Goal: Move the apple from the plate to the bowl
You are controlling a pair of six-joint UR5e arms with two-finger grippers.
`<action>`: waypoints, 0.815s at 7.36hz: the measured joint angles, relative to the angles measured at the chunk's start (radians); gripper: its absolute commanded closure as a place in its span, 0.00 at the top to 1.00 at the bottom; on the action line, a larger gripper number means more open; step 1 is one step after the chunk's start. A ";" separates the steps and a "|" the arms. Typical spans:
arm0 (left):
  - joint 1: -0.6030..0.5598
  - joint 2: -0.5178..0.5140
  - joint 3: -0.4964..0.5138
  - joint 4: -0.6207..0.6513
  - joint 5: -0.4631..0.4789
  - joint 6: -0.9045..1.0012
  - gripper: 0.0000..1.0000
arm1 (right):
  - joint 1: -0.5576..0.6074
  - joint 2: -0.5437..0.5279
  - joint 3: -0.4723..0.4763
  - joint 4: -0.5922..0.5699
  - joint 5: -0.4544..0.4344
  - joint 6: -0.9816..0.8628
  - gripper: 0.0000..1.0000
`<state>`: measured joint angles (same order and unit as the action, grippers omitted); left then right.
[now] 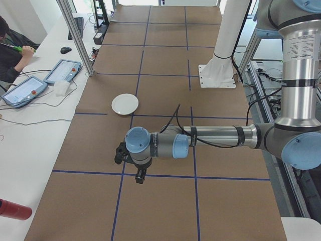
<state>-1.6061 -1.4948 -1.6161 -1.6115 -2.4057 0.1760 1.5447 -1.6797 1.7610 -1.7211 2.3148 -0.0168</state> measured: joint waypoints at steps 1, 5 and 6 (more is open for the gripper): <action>-0.026 0.003 -0.001 0.002 0.047 -0.002 1.00 | 0.000 0.000 0.000 0.000 0.000 0.000 1.00; -0.065 -0.006 -0.004 0.050 0.144 -0.006 1.00 | 0.000 0.000 0.000 0.000 0.000 0.000 1.00; -0.066 -0.007 -0.007 0.058 0.144 -0.007 1.00 | 0.000 0.000 0.000 0.000 0.000 0.001 1.00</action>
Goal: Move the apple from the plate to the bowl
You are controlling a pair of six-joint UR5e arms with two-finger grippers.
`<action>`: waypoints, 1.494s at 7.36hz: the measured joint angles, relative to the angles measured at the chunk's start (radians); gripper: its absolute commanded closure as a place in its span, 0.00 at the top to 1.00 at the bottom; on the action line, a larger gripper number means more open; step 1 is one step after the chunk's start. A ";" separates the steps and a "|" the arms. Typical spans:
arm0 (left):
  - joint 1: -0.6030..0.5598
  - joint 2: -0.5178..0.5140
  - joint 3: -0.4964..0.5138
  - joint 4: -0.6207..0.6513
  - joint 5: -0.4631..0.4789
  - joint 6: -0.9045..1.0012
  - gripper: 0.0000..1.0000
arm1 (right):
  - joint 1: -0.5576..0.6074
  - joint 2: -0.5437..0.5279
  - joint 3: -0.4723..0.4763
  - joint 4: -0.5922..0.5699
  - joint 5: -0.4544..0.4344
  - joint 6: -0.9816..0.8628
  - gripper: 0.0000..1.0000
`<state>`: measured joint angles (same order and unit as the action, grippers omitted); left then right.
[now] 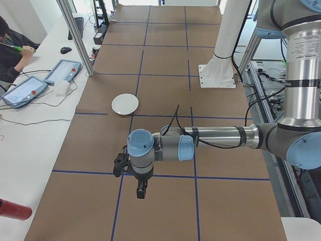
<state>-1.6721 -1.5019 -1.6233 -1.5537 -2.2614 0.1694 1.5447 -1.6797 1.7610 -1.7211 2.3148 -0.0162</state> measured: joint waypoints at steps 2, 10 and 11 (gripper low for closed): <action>0.000 -0.002 -0.004 0.007 -0.004 -0.023 1.00 | 0.000 0.000 0.000 0.000 0.000 0.000 1.00; 0.000 -0.001 -0.017 0.021 -0.059 -0.049 1.00 | 0.000 0.000 0.000 0.000 0.000 -0.001 1.00; 0.000 -0.001 -0.017 0.021 -0.059 -0.048 1.00 | 0.000 0.000 0.000 0.000 0.000 -0.001 1.00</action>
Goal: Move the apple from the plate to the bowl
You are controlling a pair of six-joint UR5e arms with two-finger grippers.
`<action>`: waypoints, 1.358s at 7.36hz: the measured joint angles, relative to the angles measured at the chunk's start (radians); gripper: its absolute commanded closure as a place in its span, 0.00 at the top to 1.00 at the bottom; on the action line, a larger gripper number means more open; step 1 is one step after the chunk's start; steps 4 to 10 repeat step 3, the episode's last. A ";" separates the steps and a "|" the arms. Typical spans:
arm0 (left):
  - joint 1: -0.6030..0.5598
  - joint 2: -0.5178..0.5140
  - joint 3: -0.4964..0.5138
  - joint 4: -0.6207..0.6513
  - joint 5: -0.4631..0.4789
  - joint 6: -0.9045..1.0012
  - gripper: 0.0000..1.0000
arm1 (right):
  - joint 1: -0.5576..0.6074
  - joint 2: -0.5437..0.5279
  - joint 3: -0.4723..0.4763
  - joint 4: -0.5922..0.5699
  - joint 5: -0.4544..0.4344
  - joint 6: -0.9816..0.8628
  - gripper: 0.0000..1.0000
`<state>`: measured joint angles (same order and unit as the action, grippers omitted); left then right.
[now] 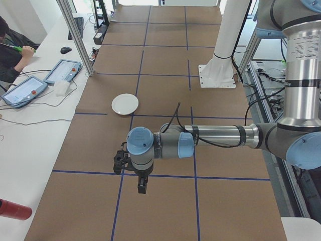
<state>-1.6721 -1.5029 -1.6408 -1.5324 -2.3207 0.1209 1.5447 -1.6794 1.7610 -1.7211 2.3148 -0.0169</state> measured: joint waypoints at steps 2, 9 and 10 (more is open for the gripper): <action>0.000 0.000 -0.001 0.000 -0.004 0.001 1.00 | 0.000 0.000 0.000 0.000 0.000 0.000 1.00; 0.000 0.000 -0.002 -0.001 -0.006 0.001 1.00 | 0.000 0.000 0.000 0.000 0.000 0.000 1.00; 0.000 0.000 -0.002 -0.001 -0.006 0.001 1.00 | 0.000 0.000 0.000 0.000 0.000 0.000 1.00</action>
